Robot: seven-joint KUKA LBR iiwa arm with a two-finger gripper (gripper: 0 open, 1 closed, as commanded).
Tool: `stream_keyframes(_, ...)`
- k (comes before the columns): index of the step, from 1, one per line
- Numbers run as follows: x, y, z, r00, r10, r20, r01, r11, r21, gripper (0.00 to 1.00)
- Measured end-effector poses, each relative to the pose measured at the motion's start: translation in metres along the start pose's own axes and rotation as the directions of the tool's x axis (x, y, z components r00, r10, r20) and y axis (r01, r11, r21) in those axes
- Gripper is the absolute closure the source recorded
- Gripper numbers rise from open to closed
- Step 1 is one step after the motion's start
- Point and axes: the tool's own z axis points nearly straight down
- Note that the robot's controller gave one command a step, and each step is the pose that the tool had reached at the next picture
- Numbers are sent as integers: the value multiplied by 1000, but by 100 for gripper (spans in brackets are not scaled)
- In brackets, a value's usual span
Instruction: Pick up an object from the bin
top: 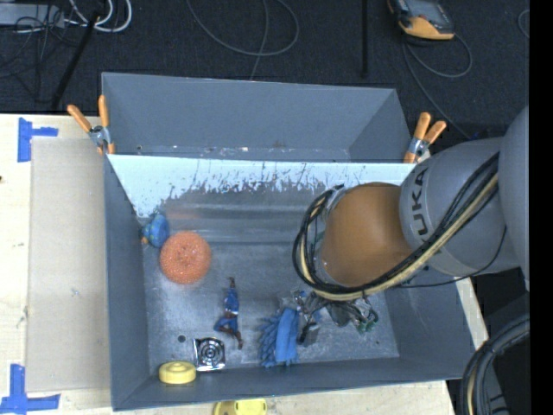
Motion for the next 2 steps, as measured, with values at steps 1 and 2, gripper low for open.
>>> stream_keyframes(1,0,0,0,1000,1,0,-1,1000,0,100)
stream_keyframes(2,-20,0,-138,999,43,4,-43,999,1,100)
